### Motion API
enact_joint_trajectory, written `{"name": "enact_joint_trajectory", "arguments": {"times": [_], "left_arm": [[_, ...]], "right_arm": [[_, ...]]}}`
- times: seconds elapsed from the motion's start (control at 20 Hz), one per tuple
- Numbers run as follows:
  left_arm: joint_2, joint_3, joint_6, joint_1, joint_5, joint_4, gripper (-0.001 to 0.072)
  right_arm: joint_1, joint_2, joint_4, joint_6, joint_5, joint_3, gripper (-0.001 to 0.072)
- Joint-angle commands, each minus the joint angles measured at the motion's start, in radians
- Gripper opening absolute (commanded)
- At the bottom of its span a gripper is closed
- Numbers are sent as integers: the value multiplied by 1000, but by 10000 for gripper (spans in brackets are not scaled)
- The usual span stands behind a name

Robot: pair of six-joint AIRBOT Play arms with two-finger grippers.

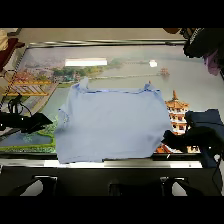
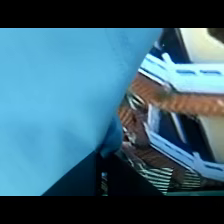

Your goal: Fold the clothes and pants, and hang the long-sleeved shirts on hangers.

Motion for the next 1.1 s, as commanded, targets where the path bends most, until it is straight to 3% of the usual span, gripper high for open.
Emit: {"name": "enact_joint_trajectory", "arguments": {"times": [0.0, 0.75, 1.05], "left_arm": [[12, -41, 15, 24, -23, 22, 597], [19, -340, -89, 43, -88, 121, 596], [19, -405, -110, -18, -32, 114, 596]], "right_arm": [[1, 9, 13, 4, 50, -16, 39], [1, 206, 80, 49, -66, -16, 37], [1, 257, 90, 50, -69, -16, 37]]}}
